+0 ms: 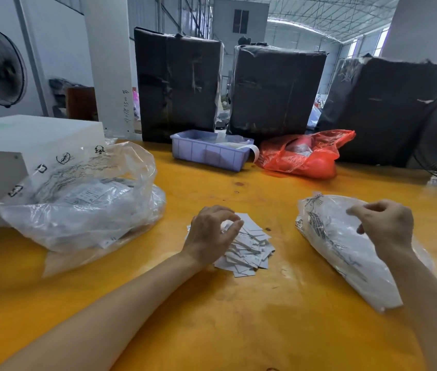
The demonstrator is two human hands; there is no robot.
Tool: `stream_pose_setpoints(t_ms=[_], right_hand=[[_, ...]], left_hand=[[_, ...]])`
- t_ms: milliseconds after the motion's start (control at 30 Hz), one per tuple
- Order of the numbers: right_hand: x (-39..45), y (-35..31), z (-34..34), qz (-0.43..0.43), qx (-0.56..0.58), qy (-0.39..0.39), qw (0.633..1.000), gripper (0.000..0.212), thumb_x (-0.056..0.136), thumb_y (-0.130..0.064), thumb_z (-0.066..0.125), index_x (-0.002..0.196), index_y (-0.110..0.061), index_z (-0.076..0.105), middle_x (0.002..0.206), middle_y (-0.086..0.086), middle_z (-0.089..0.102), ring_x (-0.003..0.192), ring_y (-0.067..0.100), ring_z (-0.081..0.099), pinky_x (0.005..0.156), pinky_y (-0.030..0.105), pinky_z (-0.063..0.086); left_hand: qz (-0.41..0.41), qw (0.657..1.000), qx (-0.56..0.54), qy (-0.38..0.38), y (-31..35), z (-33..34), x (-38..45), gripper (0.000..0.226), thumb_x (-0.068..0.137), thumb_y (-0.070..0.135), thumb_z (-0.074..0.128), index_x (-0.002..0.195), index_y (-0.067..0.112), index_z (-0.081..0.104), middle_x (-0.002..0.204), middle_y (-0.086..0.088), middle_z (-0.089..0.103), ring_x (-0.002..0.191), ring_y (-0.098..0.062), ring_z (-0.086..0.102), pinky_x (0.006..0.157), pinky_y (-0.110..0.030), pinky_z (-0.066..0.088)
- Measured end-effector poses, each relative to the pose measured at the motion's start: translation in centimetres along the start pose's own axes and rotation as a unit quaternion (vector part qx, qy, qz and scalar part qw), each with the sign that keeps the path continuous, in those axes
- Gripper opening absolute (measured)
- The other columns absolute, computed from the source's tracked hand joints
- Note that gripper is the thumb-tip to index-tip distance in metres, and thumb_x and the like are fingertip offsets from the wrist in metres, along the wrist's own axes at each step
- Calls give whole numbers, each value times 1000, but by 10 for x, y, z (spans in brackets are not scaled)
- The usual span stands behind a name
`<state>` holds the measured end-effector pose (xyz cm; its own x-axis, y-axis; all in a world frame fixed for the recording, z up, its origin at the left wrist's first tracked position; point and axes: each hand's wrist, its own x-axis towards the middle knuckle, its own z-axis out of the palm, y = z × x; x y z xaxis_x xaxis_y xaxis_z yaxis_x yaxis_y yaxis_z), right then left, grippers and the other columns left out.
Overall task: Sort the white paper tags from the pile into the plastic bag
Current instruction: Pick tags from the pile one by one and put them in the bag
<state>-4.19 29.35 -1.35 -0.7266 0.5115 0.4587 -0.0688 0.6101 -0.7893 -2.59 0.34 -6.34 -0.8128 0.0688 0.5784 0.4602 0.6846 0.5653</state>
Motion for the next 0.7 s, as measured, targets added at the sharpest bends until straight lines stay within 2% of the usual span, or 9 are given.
stream_pose_setpoints(t_ms=[67,133,300,367,433,500,533,600,700], right_hand=[[-1,0,0,-57,-52,63,995,13,79,-10,68,77,2,64,69,19,65,62,32,64,60,31,45],[-5,-2,1,-123,-77,101,984,13,82,-10,66,80,3,65,80,25,67,76,43,62,71,41,45],[-7,-4,6,-183,-75,153,968,28,91,-29,58,85,-2,62,77,23,64,71,43,60,66,45,47],[-9,-10,5,-215,-41,166,962,33,94,-32,52,88,0,58,79,23,64,72,40,61,64,38,46],[-14,-24,5,-250,19,166,954,32,94,-31,51,88,1,55,79,22,65,71,32,61,61,22,39],[-24,-43,8,-268,67,156,948,26,91,-26,54,85,-1,54,75,16,63,66,21,56,58,15,34],[-30,-53,11,-266,91,132,951,23,89,-24,57,83,-2,54,73,12,62,63,17,54,57,12,36],[-47,-71,22,-229,171,15,958,18,89,-18,61,85,-2,55,70,7,64,54,15,58,52,13,43],[-76,-86,42,-64,288,-211,932,15,85,-4,66,96,-3,55,77,10,69,58,12,65,52,20,52]], left_hand=[[-6,1000,-7,0,2,0,0,21,90,25,63,99,9,73,111,-5,67,108,-22,57,93,-39,42],[-12,1000,-13,-4,4,-1,0,20,90,23,63,99,8,72,110,-6,68,107,-22,58,92,-36,42],[-43,998,-34,-21,5,-4,1,21,90,20,62,102,6,72,108,-10,69,105,-23,60,88,-36,48],[-50,998,-44,-20,6,-6,1,21,90,19,62,101,5,72,108,-10,70,104,-23,61,87,-36,49],[-47,998,-48,-11,8,-7,1,20,89,17,62,101,4,72,106,-11,71,102,-23,62,87,-29,47],[-42,998,-51,-2,10,-8,1,20,90,17,62,100,3,72,105,-10,71,101,-21,63,84,-23,42],[-39,998,-56,1,10,-8,1,20,90,17,62,101,3,72,105,-10,71,100,-20,63,82,-20,40],[-43,996,-78,5,12,-9,2,21,91,18,61,101,3,72,104,-9,71,97,-18,62,79,-17,40],[-104,977,-186,-24,17,-11,3,32,94,30,56,96,1,70,97,-11,71,90,-20,64,79,-29,48]])
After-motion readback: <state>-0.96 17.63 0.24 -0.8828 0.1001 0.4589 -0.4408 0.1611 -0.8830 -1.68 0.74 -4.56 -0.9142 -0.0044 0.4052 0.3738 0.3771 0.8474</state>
